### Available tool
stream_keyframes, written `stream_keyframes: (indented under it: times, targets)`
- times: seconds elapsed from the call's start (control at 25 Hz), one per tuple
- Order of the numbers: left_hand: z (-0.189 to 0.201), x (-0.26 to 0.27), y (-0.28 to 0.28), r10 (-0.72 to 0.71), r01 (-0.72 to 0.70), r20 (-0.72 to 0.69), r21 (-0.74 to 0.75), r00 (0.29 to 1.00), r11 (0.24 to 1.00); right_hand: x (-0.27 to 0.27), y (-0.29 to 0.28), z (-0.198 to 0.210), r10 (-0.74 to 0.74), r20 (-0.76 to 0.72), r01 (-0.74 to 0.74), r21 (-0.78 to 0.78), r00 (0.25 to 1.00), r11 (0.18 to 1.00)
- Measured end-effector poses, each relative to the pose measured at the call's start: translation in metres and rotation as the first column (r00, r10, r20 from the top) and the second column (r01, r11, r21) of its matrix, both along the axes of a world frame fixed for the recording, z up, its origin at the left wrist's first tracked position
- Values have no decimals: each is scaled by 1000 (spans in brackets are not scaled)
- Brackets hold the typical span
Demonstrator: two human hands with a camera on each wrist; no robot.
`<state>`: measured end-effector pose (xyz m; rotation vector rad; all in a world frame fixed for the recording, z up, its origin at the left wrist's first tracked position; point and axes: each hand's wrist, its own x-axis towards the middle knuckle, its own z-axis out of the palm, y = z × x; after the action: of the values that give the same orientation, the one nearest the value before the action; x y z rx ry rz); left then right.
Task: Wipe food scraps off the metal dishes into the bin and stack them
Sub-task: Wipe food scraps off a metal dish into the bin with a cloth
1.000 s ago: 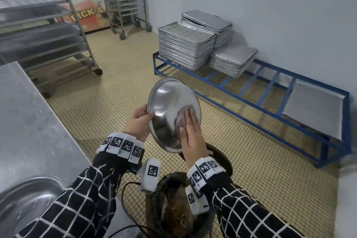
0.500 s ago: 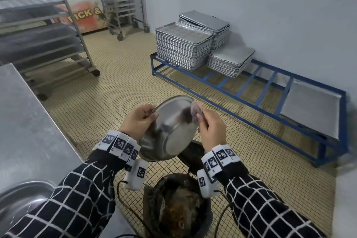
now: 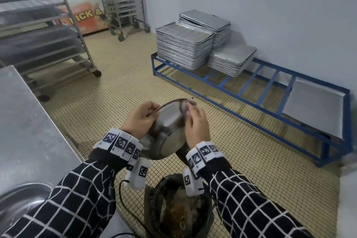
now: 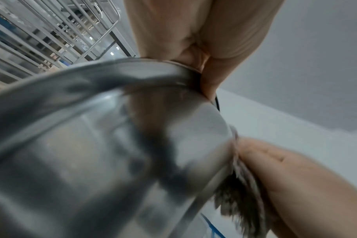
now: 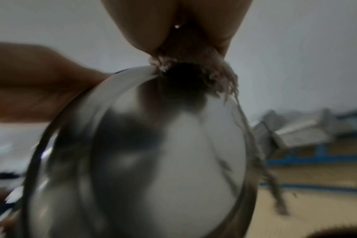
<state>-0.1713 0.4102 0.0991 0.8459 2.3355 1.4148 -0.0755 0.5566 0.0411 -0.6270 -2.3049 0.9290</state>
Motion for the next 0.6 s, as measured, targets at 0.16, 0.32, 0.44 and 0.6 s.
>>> stream_keyframes:
  times: [0.16, 0.32, 0.44, 0.6]
  targets:
    - [-3, 2, -1, 56, -58, -50, -32, 997, 998, 16, 7, -4, -153, -62, 138, -197, 986, 971]
    - [-6, 2, 8, 34, -34, -27, 3, 999, 999, 14, -33, 11, 73, -246, -62, 50, 967, 997]
    - [-5, 3, 13, 26, -22, -63, 70, 998, 997, 2, -35, 5, 165, -132, -113, 329, 977, 937]
    - [-1, 3, 14, 75, -71, -19, 147, 997, 987, 0, -8, 10, -26, -191, 40, 71, 981, 997]
